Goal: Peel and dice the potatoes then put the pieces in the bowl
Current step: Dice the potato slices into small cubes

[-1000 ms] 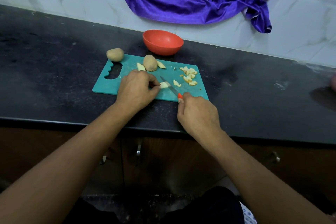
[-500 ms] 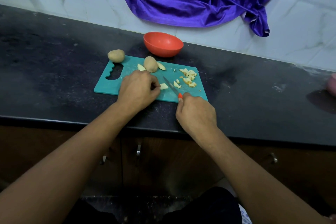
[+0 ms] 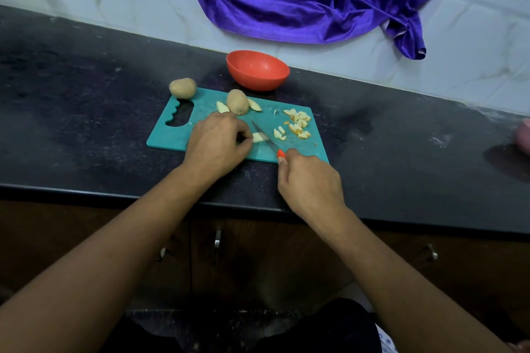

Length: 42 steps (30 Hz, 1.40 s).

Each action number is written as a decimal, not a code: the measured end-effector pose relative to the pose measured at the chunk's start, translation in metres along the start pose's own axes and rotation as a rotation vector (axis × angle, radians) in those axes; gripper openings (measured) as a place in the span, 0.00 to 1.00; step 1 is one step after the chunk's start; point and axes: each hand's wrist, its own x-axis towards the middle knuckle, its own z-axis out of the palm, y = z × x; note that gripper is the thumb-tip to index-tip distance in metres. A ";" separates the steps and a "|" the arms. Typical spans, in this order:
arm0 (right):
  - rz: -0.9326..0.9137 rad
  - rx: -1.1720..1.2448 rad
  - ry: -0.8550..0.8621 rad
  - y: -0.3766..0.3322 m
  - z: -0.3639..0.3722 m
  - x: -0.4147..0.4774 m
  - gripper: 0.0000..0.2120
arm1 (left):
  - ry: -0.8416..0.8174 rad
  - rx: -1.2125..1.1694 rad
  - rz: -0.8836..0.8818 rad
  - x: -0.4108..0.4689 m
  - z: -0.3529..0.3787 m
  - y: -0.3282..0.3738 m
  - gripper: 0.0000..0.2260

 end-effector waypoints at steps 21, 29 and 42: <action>0.009 0.016 0.013 -0.004 0.001 0.000 0.17 | -0.021 -0.005 -0.031 -0.001 -0.004 0.001 0.06; -0.036 -0.055 -0.005 -0.007 -0.001 0.000 0.16 | -0.026 -0.011 -0.024 0.000 -0.002 -0.001 0.06; 0.051 0.017 0.006 -0.005 0.002 0.000 0.18 | -0.026 -0.002 -0.047 0.000 -0.002 0.000 0.06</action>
